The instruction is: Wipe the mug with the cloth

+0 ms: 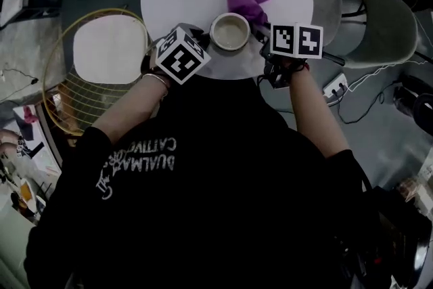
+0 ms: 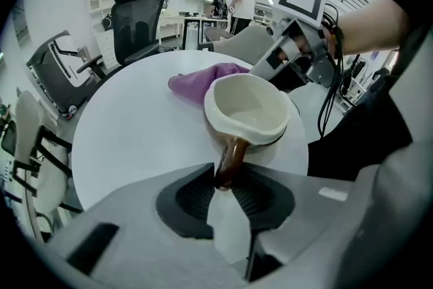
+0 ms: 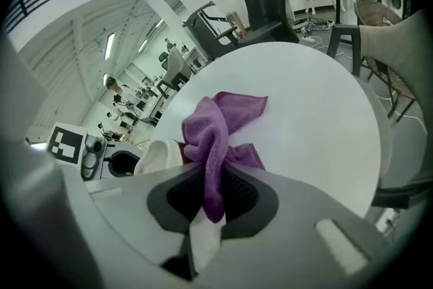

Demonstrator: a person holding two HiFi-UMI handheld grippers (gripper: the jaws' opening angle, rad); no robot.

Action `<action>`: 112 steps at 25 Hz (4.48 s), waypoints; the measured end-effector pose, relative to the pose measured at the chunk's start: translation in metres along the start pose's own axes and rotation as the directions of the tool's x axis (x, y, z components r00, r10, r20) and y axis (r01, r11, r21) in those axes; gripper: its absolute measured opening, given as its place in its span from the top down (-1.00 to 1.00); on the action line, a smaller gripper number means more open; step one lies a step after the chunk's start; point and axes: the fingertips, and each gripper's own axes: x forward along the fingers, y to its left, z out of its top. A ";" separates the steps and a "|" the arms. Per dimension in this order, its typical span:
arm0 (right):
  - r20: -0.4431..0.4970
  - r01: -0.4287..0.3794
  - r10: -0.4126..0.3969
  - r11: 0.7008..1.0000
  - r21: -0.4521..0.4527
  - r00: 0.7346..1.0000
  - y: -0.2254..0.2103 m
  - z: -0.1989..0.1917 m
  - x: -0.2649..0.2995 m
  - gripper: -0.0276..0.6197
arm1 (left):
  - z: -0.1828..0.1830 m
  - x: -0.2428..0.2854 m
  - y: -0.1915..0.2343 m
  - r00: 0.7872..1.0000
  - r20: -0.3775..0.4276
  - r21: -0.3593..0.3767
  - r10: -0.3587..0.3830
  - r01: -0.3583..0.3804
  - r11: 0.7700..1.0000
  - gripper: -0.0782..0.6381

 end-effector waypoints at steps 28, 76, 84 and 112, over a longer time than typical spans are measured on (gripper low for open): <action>-0.002 -0.241 0.241 0.969 -0.051 0.971 -0.009 -0.067 -0.029 0.78 | 0.005 0.019 -0.035 0.981 -0.180 -0.100 0.071 -0.090 0.991 0.60; -0.232 -0.388 0.323 0.857 -0.339 0.917 0.082 -0.123 -0.007 0.78 | 0.012 0.024 -0.048 0.989 -0.133 -0.216 0.065 -0.093 0.972 0.59; -0.275 -0.436 0.344 0.782 -0.446 0.898 0.108 -0.142 -0.011 0.78 | 0.011 0.020 -0.047 0.989 -0.131 -0.201 0.071 -0.096 0.975 0.60; -0.372 -0.603 0.475 0.653 -0.458 0.797 0.104 -0.189 -0.060 0.78 | 0.015 0.023 -0.044 0.979 -0.151 -0.225 0.137 -0.169 0.960 0.59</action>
